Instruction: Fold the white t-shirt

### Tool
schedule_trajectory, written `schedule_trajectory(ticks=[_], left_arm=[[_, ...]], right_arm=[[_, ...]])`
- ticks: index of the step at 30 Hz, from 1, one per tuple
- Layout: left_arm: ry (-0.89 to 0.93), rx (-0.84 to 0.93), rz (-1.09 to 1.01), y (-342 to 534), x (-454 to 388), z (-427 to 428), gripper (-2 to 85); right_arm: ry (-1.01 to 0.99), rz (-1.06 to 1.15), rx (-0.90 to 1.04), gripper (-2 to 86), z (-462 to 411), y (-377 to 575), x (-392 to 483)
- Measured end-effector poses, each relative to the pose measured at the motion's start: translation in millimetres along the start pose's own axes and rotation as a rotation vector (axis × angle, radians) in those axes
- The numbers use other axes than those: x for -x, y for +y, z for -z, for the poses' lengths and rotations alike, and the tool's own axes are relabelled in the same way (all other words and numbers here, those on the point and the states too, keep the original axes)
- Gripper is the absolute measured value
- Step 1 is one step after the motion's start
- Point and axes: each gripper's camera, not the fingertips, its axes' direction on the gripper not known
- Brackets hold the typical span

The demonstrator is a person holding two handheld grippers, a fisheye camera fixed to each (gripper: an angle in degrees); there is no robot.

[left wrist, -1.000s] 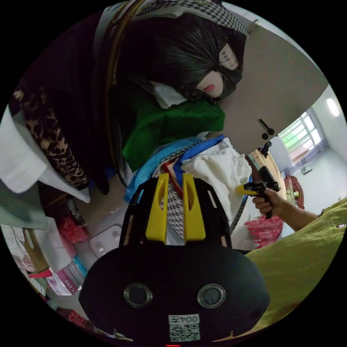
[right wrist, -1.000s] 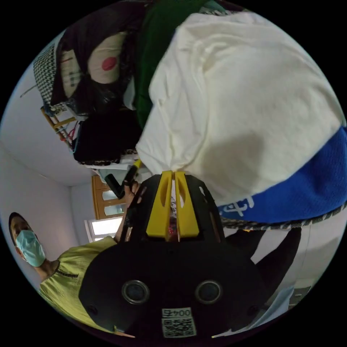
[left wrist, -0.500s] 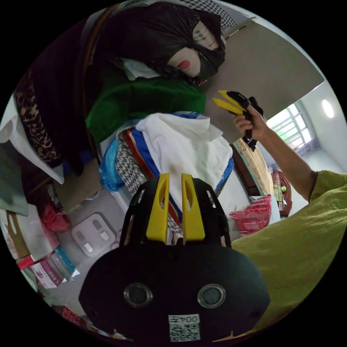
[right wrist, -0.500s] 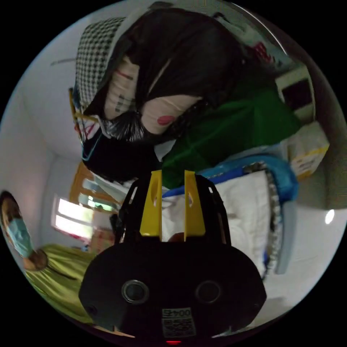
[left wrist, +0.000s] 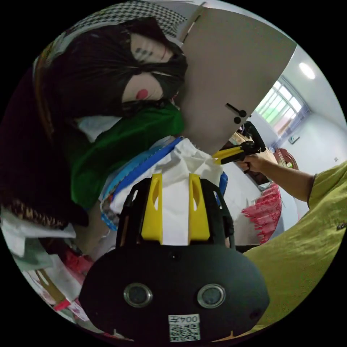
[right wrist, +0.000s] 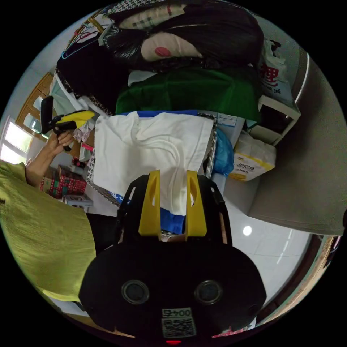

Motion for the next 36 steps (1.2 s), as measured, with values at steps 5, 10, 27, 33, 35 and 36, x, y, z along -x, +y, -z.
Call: schedule_trajectory(ticks=[5,10,27,33,35,36], left_arm=[[-0.04,0.199,-0.06,-58,-31,-59,13.5],[0.002,0.329,-0.023,-78,-44,-107,10.8],[-0.055,-0.012,-0.241,-83,-109,-53,1.5],[-0.033,-0.013,-0.256,-93,-108,-65,1.4],[-0.032,-0.009,-0.264,-98,-107,-70,1.4],[-0.028,-0.007,-0.267,-102,-105,-74,1.4]], right_arm=[[0.007,-0.033,0.008,10.6,-12,-4,-3],[-0.027,-0.056,-0.019,9.7,-5,-11,-7],[-0.046,-0.04,-0.045,7.4,45,-60,-13],[-0.084,-0.049,-0.009,8.6,69,-85,-18],[-0.151,-0.045,0.033,6.4,81,-96,-20],[-0.164,-0.043,0.04,5.7,85,-98,-20]])
